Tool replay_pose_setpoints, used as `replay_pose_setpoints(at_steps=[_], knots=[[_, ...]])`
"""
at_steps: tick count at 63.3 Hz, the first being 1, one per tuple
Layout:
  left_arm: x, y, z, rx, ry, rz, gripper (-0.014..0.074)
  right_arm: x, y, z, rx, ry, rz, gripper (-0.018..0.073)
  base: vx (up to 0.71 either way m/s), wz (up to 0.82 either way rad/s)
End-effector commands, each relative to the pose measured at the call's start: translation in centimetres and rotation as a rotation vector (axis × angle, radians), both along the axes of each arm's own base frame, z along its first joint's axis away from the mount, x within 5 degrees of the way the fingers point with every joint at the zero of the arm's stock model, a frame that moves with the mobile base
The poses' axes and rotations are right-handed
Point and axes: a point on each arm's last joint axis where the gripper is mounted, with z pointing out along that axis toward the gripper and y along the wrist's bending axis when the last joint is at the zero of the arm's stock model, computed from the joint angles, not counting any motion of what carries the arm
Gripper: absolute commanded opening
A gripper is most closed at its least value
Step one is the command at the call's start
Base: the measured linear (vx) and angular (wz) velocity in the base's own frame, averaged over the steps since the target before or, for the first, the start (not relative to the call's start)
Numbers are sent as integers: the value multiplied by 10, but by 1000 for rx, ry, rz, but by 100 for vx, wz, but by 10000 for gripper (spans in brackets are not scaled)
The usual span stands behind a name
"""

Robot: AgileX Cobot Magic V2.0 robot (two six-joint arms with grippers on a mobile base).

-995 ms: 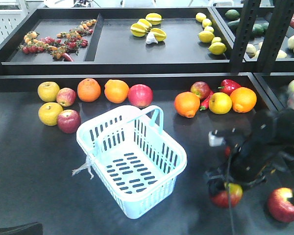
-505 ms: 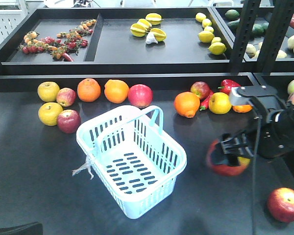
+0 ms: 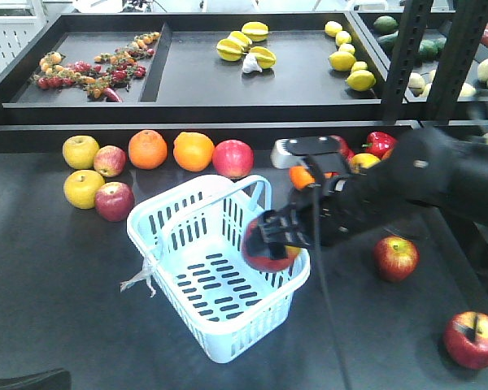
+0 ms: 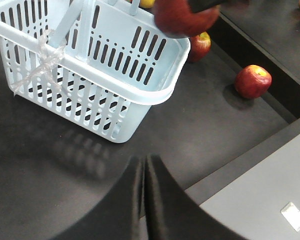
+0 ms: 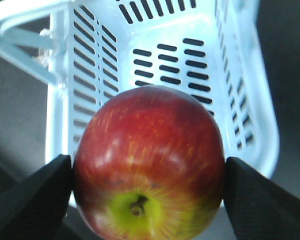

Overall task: Pick three apples into basket with both arms
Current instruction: 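Carry the apple over the basket and release it inside, then withdraw the right gripper from the basket toward the remaining apples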

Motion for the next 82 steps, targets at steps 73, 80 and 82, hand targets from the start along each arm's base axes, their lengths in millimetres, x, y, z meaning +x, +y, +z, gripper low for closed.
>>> replay_pose_setpoints(at_steps=[73, 80, 82], knots=[[4, 0, 13, -39, -52, 28, -6, 4, 5, 37, -13, -36, 123, 115, 0, 0], [4, 0, 13, -39, -52, 28, -6, -9, 0, 57, -7, -69, 139, -13, 0, 0], [4, 0, 13, -39, -52, 28, -6, -13, -2, 63, -4, -74, 142, -10, 0, 0]])
